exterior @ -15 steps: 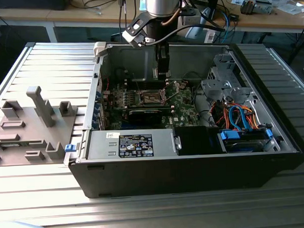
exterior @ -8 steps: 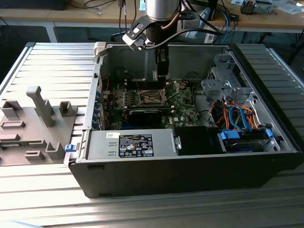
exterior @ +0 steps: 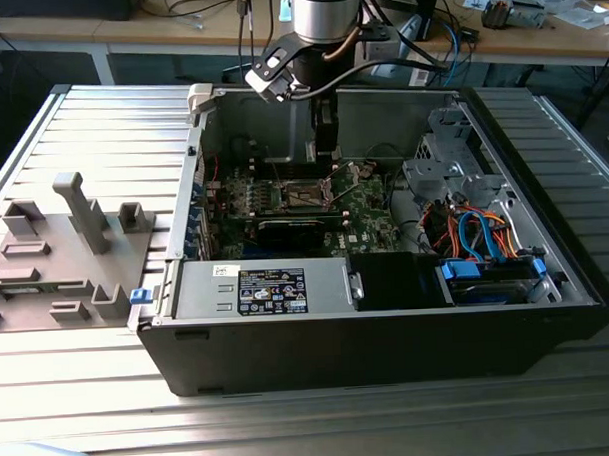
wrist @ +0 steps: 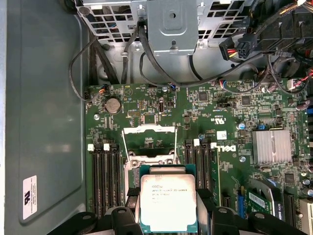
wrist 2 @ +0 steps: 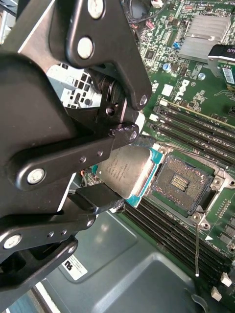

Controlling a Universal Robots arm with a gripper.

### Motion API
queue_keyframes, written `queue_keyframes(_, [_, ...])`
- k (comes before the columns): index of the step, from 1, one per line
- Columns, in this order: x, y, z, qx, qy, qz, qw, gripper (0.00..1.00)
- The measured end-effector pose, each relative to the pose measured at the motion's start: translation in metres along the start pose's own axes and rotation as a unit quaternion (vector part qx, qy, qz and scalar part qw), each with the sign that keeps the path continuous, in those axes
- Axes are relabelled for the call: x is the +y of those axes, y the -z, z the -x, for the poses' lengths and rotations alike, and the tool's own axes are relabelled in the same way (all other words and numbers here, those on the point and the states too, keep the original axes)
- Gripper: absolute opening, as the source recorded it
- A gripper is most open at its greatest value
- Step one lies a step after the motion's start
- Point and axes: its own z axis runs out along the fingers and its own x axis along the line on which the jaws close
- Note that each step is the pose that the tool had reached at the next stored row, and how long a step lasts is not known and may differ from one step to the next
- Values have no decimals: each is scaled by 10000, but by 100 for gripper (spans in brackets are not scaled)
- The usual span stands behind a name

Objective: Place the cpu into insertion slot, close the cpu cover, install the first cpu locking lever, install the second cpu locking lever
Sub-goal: 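Place the cpu into insertion slot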

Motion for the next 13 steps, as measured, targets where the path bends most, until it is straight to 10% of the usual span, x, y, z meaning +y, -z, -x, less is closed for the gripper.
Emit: queue_keyframes(13, [-7,-102,1,1,0,0,10000,54])
